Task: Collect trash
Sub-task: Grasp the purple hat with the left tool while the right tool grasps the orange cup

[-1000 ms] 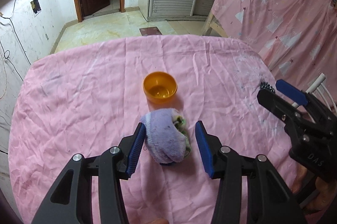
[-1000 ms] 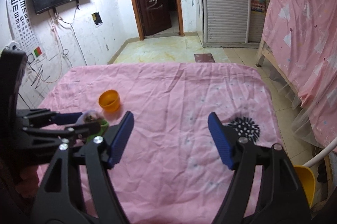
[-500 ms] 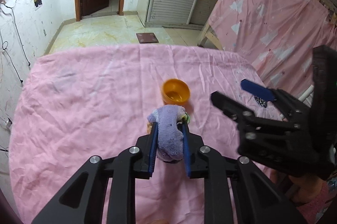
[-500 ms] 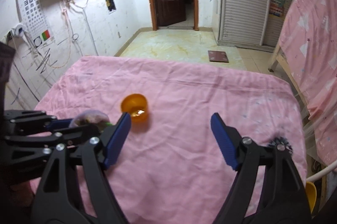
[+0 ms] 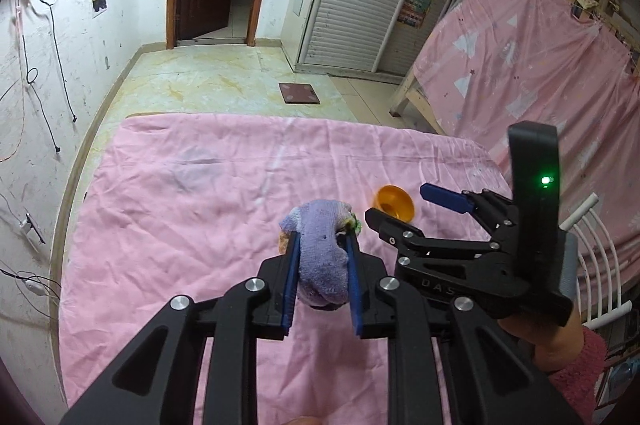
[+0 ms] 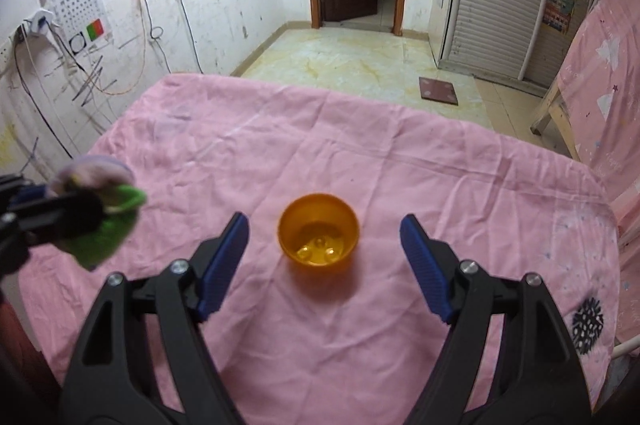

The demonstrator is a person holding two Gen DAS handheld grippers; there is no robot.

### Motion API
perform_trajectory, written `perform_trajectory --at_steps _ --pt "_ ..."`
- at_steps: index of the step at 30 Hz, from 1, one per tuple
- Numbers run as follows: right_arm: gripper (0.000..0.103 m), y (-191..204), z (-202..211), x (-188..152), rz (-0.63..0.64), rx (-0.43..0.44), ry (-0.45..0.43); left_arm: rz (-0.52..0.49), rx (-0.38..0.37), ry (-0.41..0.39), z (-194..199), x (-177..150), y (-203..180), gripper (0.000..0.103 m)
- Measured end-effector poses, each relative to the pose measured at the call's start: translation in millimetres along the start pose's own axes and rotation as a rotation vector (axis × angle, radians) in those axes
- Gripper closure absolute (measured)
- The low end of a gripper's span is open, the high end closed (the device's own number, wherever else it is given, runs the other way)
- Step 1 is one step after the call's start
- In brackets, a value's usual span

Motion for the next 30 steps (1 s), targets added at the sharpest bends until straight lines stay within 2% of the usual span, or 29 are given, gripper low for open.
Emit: perform_trajectory --at_steps 5,8,10,18,24,30 --pt "0.032 2 -8 -2 0.005 0.001 0.023 0.013 0.004 -0.002 -1 0 5 0.089" --pt "0.055 1 -12 -2 -0.001 -0.001 0.032 0.015 0.008 -0.001 -1 -1 7 0.089" --pt "0.063 -1 -12 -2 -0.011 0.0 0.027 0.015 0.013 -0.001 -1 -2 7 0.089" --pt "0.063 -15 18 0 -0.056 0.012 -0.053 0.0 0.035 -0.011 6 -2 -7 0.089" --pt "0.063 -41 57 -7 -0.11 0.007 -0.129 -0.058 0.033 -0.036 15 2 -45 0.089" --pt "0.063 -77 97 -29 -0.167 -0.017 -0.192 -0.12 0.019 -0.039 14 -2 -88 0.089"
Point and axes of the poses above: each gripper's, at about its wrist camera, not at the fingertips, and z roughly against the way its jaws point, y to its left, x to its top, the point moved 8 cm from there along -z, roughly the way its jaws point, and after that the axes turned 1 degree about y, right-handed, at the moved point
